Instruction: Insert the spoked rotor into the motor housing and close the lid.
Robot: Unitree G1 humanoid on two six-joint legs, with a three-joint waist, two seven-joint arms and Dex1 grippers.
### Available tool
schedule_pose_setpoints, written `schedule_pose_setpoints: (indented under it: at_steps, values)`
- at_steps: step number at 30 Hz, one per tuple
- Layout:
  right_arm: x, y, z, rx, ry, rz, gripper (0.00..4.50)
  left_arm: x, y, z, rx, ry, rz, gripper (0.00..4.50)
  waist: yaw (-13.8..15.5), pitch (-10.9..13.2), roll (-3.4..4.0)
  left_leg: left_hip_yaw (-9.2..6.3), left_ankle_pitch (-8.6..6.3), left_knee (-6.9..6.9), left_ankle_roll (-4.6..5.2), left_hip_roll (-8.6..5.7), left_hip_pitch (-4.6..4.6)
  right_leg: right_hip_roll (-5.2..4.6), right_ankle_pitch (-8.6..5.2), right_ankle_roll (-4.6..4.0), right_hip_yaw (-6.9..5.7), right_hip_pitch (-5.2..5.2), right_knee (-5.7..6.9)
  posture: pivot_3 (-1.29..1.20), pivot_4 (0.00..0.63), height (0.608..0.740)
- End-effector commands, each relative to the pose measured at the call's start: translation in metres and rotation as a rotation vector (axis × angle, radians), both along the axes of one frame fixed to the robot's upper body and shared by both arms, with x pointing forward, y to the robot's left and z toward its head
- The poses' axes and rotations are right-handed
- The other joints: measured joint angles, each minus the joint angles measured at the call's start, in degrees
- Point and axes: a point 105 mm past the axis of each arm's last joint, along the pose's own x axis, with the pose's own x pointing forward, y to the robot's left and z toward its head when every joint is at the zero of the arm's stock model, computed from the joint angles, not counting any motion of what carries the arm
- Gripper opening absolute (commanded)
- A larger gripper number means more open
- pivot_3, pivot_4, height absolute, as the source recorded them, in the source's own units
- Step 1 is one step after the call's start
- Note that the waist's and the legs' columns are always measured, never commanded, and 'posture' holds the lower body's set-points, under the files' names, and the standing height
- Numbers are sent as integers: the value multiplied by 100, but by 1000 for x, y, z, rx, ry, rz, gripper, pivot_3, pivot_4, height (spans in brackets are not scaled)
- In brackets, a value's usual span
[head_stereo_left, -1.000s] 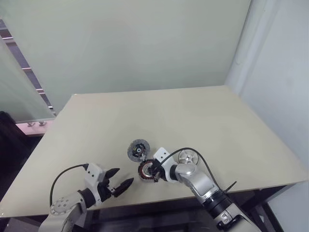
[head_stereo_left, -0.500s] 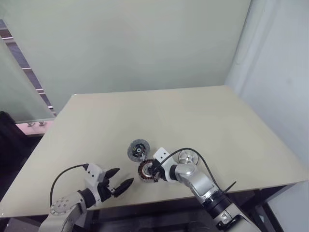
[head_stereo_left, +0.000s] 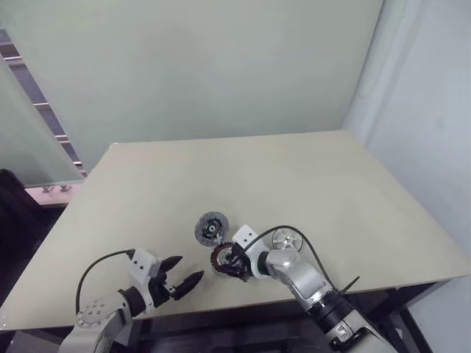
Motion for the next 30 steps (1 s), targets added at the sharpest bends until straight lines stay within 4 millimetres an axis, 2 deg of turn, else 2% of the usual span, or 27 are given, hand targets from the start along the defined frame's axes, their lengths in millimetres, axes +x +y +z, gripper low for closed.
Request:
schedule_pose_setpoints:
  at_steps: [1, 3, 12, 13, 18, 21, 23, 28, 30]
  values:
    - [4, 2, 19, 65, -26, -10, 4107, 3, -3, 6, 3, -31, -20, 4500, 9, 0, 0, 0, 0, 0, 0, 0, 0, 0, 0, 0, 0, 0, 0, 0, 0, 740]
    - [4, 3, 23, 86, -29, -19, 3583, 3, -3, 6, 2, -30, -22, 4500, 13, 0, 0, -1, 0, 0, 0, 0, -1, 0, 0, 0, -1, -1, 0, 0, 0, 740]
    - [7, 8, 24, 115, -50, -58, 259, 4, -3, 6, 3, -32, -24, 4500, 10, 0, 0, 0, 0, -2, 0, 1, -1, 1, 0, 0, -1, -3, 1, 0, 0, 740]
    - [7, 8, 23, 112, -55, -60, 30, 3, -3, 6, 3, -32, -24, 4500, 11, 0, 0, 0, 0, -2, 0, 1, -1, 1, 0, 0, -1, -3, 1, 0, 0, 740]
    - [3, 5, 2, -26, -98, -16, 30, 3, -3, 7, 4, -33, -24, 4500, 11, 0, 0, 1, 0, -2, 0, 0, -1, 0, 0, 0, 0, -3, 0, 0, 0, 740]
    - [0, 3, -4, -39, -82, -12, 30, 4, -3, 8, 3, -35, -24, 4500, 12, -1, -2, 1, 0, -2, 0, 0, 0, 0, 0, 0, 0, -2, 1, 0, 0, 740]
    - [1, 3, 2, 4, -68, -29, 30, 4, -3, 8, 2, -36, -25, 4500, 12, -1, -2, 0, 0, -2, 0, 1, 2, 0, 0, 0, -1, -1, 1, 0, 0, 740]
    - [9, 2, 35, 167, -43, -73, 30, 5, -6, 7, -4, -36, -31, 4500, 15, -1, -2, 0, 0, -2, 0, 0, -1, 0, 0, 0, 0, -2, 0, 0, 0, 740]
    - [10, -1, 47, 206, -31, -75, 411, 6, -7, 7, -6, -37, -34, 4500, 15, -1, -2, 0, 0, -2, 0, 0, -2, 0, 0, 0, 0, -2, 0, 0, 0, 740]
